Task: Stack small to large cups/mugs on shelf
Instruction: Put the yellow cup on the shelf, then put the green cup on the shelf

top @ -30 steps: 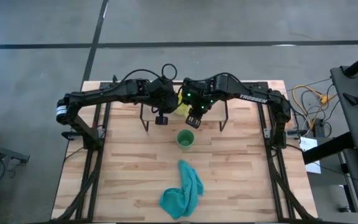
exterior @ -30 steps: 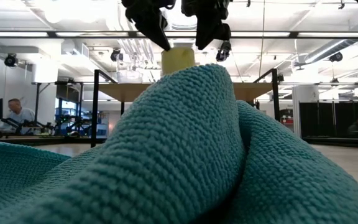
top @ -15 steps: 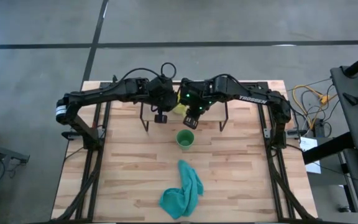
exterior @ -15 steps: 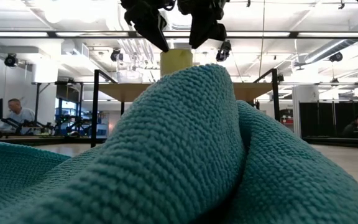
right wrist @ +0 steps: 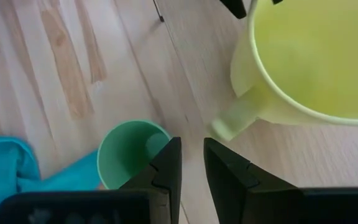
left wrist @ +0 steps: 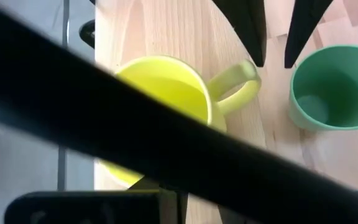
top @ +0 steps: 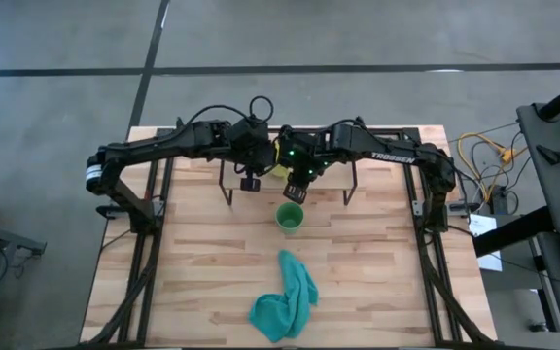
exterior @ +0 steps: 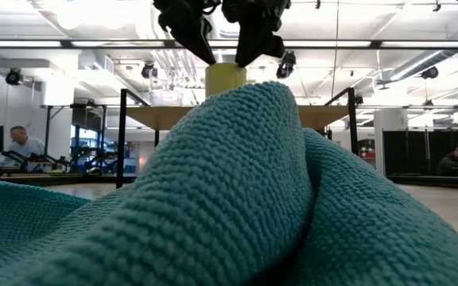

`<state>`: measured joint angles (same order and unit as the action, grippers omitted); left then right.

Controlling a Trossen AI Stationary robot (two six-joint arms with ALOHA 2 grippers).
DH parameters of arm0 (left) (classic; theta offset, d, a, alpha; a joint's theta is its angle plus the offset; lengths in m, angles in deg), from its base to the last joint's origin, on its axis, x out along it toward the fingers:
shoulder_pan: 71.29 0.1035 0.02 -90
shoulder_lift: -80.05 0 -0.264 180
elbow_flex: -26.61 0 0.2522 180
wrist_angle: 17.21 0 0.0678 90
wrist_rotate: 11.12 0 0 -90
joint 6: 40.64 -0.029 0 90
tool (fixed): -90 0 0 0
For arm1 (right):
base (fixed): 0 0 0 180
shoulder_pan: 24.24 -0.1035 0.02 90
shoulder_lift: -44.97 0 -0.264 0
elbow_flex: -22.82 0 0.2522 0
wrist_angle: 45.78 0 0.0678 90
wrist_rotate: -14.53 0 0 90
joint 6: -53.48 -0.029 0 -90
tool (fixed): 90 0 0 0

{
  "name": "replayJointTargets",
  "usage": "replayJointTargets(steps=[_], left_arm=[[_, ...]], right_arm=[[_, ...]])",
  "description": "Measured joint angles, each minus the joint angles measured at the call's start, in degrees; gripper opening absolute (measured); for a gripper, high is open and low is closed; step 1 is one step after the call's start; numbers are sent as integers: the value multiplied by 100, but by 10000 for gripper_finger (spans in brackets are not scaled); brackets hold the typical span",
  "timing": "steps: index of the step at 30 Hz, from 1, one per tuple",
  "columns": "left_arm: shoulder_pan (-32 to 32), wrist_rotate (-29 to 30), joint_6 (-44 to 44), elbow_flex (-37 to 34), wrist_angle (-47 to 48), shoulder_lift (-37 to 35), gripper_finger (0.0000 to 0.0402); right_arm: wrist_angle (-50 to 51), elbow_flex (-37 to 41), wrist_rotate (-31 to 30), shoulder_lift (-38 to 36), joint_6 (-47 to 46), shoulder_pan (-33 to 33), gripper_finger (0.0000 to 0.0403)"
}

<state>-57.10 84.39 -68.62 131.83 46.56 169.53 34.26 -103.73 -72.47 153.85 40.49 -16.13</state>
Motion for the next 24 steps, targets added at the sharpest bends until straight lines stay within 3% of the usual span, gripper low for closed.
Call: replayJointTargets(steps=[12,24], left_arm=[[0,47,-127,0,3,-169,46],[-4,66,80,0,49,-815,46]], right_arm=[[-450,11,0,0,46,0,63],[-332,7,0,0,11,-11,63]])
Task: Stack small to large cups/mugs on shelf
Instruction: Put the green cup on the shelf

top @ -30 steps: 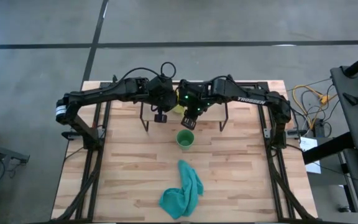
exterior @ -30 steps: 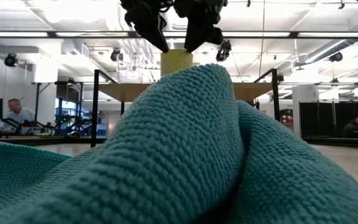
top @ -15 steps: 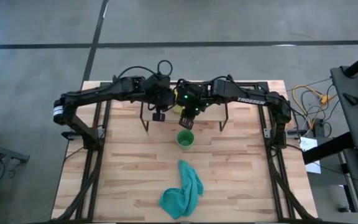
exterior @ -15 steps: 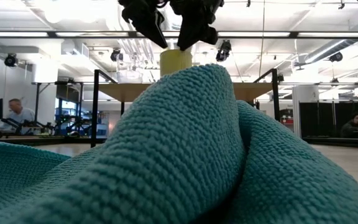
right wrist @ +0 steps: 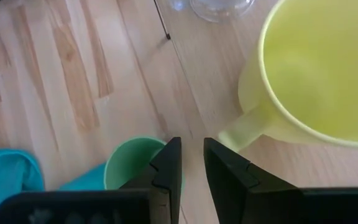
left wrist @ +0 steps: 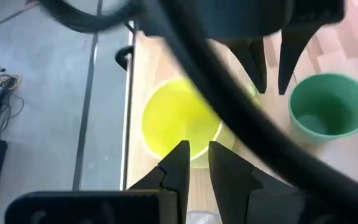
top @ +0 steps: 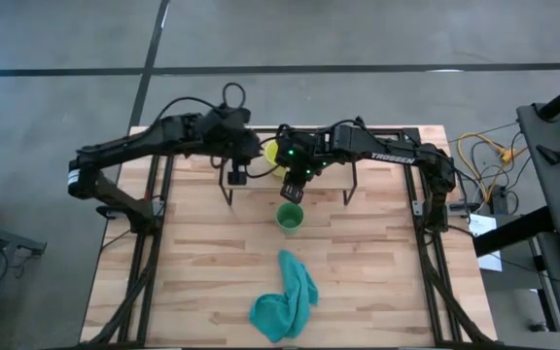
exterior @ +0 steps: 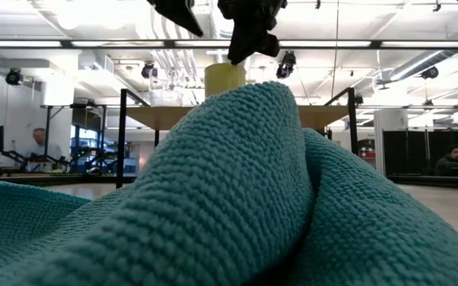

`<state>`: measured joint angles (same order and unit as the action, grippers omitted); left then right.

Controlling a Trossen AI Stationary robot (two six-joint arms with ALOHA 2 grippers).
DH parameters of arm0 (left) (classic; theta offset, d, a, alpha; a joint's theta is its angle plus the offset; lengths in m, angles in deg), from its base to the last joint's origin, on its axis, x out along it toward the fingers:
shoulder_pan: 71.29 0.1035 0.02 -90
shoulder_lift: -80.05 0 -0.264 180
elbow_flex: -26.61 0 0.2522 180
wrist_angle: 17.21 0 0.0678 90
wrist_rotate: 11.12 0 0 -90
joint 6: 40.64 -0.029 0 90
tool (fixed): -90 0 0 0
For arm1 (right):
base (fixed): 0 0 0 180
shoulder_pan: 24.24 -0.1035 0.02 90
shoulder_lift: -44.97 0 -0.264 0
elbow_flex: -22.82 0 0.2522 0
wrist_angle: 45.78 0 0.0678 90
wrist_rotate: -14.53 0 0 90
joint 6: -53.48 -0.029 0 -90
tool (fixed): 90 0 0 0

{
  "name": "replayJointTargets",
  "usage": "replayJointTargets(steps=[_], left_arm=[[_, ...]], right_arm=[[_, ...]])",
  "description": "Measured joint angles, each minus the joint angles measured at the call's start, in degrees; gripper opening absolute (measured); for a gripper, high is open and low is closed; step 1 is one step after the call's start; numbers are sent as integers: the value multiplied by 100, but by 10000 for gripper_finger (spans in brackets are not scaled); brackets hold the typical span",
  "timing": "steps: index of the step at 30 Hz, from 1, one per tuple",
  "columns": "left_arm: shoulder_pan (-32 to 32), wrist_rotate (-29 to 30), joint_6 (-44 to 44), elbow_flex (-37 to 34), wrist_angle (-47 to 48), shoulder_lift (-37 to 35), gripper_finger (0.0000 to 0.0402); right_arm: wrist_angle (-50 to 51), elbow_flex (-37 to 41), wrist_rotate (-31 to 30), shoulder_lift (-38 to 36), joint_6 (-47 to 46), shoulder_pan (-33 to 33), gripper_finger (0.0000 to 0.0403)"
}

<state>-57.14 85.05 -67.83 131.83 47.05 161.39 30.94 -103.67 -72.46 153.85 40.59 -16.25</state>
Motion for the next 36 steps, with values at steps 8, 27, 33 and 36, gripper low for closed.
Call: replayJointTargets(steps=[8,27,33,36], left_arm=[[0,-2,132,0,197,-450,46],[-2,-4,154,0,535,-499,46],[-2,-4,154,44,630,-674,46],[-2,-4,154,135,597,-818,46]], right_arm=[[22,2,0,0,-17,0,63],[895,4,10,0,-321,-276,63],[972,223,34,-4,-685,-425,63],[964,447,326,-4,-1125,-442,63]])
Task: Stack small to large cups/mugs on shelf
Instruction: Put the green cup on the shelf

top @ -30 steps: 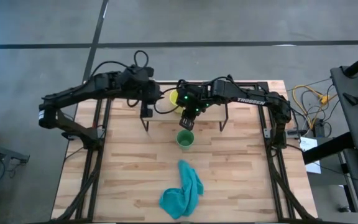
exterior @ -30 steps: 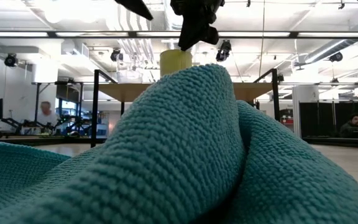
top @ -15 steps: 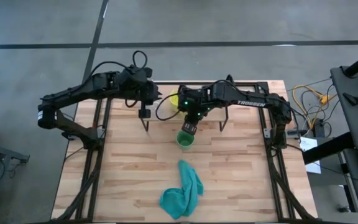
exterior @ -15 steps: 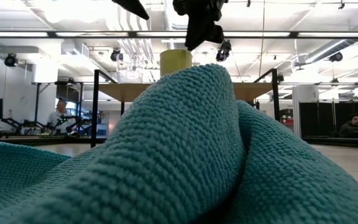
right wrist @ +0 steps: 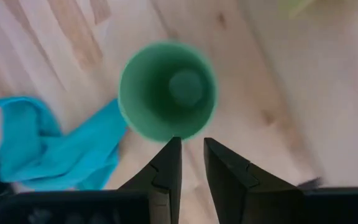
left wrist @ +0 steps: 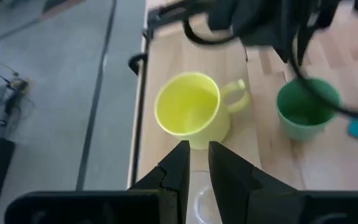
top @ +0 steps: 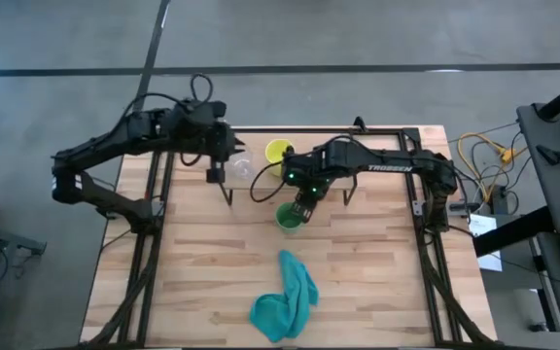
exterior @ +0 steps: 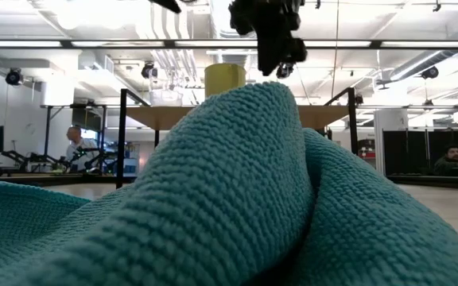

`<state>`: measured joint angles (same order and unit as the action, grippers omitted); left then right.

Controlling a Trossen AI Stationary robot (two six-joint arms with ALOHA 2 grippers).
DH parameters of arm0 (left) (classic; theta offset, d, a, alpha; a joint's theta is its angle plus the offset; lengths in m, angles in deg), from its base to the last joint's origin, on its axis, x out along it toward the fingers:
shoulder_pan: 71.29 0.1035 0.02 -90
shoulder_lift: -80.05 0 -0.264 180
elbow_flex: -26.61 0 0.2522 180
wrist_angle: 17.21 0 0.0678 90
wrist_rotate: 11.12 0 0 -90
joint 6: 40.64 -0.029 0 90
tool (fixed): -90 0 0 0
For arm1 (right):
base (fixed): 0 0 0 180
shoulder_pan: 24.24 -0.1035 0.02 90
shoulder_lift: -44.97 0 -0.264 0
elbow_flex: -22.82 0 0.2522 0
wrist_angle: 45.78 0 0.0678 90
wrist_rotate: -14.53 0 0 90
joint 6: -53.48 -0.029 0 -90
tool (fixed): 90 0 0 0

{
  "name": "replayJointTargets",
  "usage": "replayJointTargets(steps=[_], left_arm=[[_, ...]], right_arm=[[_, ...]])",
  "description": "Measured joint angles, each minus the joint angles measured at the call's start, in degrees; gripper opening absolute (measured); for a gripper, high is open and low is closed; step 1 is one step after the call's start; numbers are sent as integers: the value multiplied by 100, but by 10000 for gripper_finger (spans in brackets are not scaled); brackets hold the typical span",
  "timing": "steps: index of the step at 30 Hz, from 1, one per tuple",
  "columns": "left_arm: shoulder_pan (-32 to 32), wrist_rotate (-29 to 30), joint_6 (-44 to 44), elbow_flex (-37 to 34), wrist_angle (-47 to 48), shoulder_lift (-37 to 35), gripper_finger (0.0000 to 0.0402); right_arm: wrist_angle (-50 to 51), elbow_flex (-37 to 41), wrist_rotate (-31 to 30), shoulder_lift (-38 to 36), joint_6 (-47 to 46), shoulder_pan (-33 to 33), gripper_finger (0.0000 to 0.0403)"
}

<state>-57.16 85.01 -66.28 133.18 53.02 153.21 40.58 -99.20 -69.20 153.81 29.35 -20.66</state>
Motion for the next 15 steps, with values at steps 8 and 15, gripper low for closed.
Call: replayJointTargets(steps=[8,15], left_arm=[[-2,4,-2,134,-79,-406,46],[-2,90,-2,135,-116,-614,46]], right_arm=[[-239,591,316,0,-1039,4,63],[-757,735,315,0,-1626,4,63]])
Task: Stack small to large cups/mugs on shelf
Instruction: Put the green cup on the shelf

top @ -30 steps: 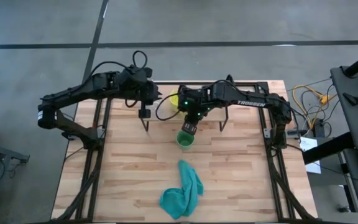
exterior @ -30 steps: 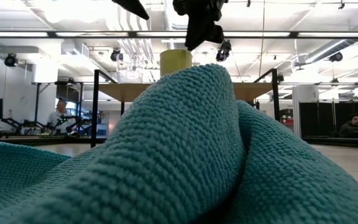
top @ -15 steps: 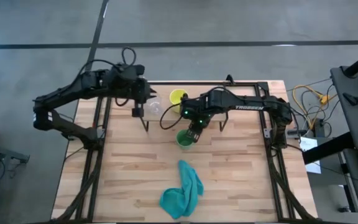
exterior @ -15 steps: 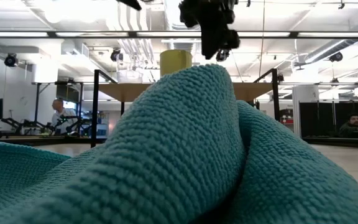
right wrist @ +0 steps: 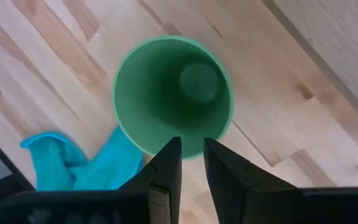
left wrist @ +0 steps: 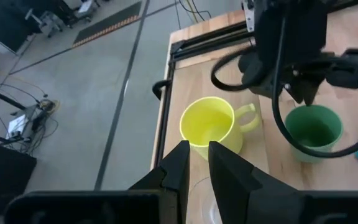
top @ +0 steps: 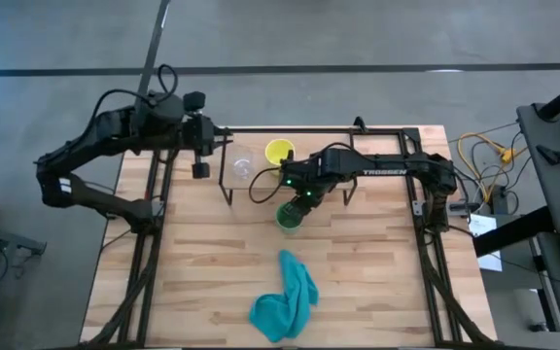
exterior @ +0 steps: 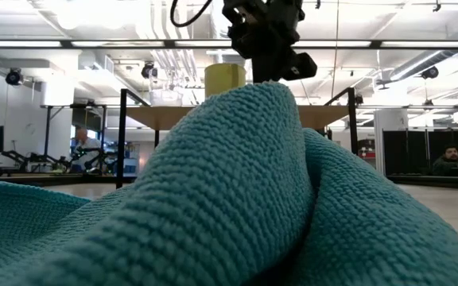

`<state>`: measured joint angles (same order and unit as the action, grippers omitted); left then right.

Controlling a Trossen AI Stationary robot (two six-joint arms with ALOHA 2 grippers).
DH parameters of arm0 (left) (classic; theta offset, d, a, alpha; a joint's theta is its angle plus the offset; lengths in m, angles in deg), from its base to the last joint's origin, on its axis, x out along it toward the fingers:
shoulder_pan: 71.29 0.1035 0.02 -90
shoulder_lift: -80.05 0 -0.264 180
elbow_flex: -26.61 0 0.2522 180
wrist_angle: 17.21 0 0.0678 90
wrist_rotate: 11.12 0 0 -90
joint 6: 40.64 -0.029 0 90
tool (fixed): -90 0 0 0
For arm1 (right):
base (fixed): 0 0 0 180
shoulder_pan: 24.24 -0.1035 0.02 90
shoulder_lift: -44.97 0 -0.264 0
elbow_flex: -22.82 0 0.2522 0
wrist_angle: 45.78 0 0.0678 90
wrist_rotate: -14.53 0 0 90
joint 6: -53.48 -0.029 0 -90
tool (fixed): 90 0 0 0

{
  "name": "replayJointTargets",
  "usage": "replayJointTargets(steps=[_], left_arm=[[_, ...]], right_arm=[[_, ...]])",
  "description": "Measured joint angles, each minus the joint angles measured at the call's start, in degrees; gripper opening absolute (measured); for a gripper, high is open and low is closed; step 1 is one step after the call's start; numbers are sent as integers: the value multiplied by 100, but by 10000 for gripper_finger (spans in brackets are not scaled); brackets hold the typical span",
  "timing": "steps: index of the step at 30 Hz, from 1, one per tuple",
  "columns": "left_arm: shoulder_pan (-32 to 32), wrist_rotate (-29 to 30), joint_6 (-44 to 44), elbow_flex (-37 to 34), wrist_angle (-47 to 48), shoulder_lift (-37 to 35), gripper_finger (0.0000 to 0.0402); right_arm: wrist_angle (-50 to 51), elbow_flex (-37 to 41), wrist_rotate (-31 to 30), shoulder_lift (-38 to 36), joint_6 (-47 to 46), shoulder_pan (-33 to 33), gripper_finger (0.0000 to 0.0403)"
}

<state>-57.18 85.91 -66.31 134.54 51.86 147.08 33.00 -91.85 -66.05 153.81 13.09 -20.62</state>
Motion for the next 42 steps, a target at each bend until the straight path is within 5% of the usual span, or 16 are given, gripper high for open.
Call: replayJointTargets(steps=[42], left_arm=[[2,37,-24,-2,-85,-241,46]], right_arm=[[-587,609,-195,7,-616,4,63]])
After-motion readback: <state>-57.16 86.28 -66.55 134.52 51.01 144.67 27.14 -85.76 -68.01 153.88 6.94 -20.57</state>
